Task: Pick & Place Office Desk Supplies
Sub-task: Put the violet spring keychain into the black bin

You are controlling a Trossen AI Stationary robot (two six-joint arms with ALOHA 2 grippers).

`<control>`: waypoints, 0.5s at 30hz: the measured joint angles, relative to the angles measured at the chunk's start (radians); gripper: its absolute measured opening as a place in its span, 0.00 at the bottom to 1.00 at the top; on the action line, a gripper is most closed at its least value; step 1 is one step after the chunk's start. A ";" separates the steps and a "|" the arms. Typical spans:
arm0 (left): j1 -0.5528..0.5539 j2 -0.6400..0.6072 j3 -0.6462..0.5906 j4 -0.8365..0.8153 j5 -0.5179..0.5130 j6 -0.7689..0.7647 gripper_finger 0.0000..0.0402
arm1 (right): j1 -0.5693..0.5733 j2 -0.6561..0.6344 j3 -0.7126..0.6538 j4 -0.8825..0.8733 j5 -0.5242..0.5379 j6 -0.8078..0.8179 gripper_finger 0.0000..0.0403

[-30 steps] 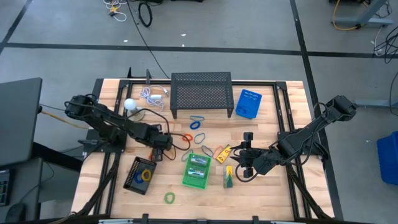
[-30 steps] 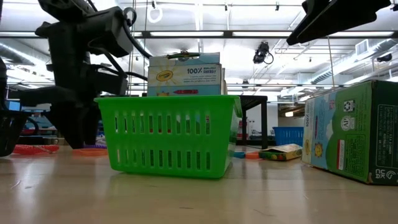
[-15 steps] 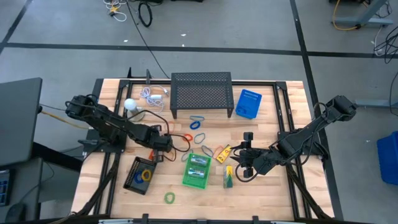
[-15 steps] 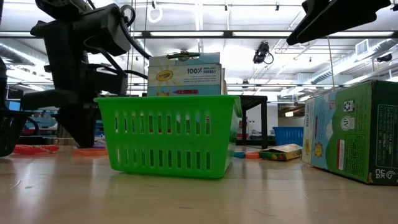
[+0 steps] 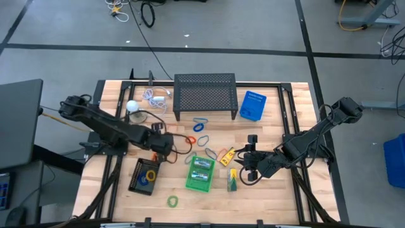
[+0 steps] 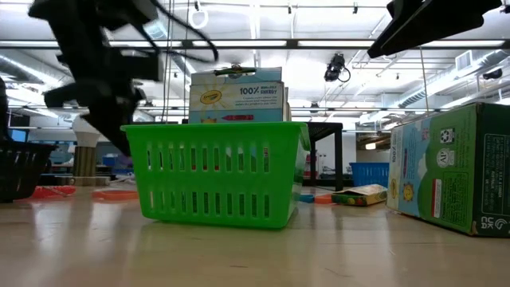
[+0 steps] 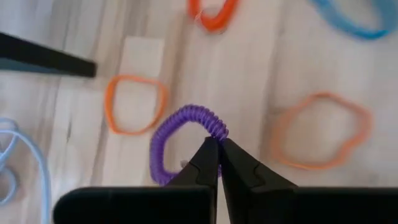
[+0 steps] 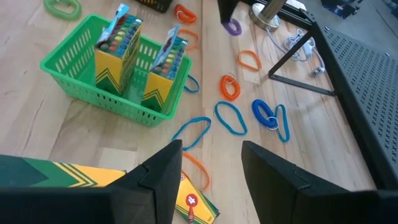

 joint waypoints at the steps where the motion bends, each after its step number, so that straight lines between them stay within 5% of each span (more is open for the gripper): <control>1: -0.011 -0.023 0.000 -0.001 0.000 -0.007 0.02 | 0.000 0.000 0.000 0.000 -0.001 0.000 0.44; 15: -0.265 -0.289 0.002 -0.064 0.004 -0.286 0.02 | 0.000 0.000 0.000 0.001 -0.030 0.003 0.44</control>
